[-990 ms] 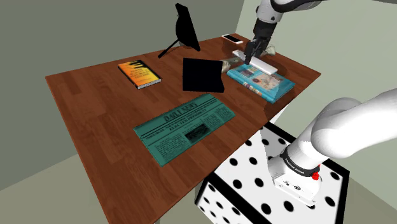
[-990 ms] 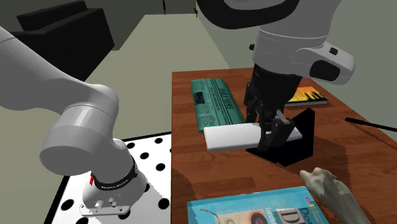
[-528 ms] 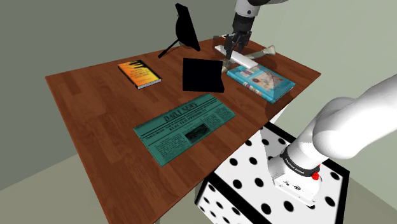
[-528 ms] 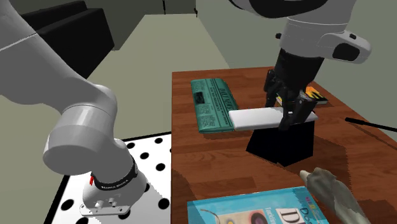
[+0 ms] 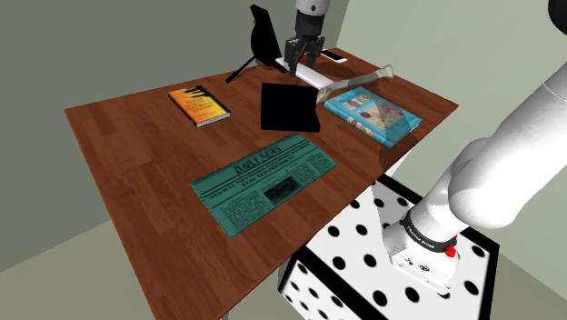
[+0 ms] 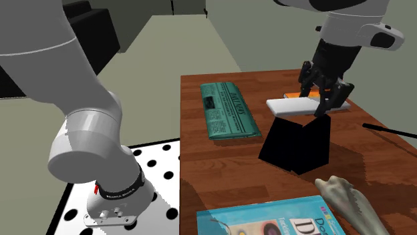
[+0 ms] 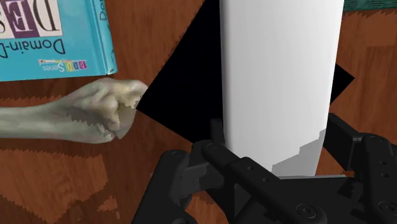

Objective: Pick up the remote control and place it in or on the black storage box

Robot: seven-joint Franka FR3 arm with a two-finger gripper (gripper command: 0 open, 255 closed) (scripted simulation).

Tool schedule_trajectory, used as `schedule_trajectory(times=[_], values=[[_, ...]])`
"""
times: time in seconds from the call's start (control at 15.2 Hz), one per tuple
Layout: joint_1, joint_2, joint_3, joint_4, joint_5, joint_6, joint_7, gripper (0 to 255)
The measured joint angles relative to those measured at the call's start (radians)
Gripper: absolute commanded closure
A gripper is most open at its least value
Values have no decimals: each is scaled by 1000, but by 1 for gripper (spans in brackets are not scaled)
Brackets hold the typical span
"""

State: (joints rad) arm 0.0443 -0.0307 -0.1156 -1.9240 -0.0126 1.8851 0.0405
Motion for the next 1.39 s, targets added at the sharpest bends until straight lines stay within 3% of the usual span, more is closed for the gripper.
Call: schedule_trajectory(times=[0.13,0.92,1.32,1.39], values=[[5,31,5,23,4,8,8,255],[6,75,7,-82,10,156,11,255],[6,79,6,-91,10,169,10,255],[6,78,6,-91,10,169,10,0]])
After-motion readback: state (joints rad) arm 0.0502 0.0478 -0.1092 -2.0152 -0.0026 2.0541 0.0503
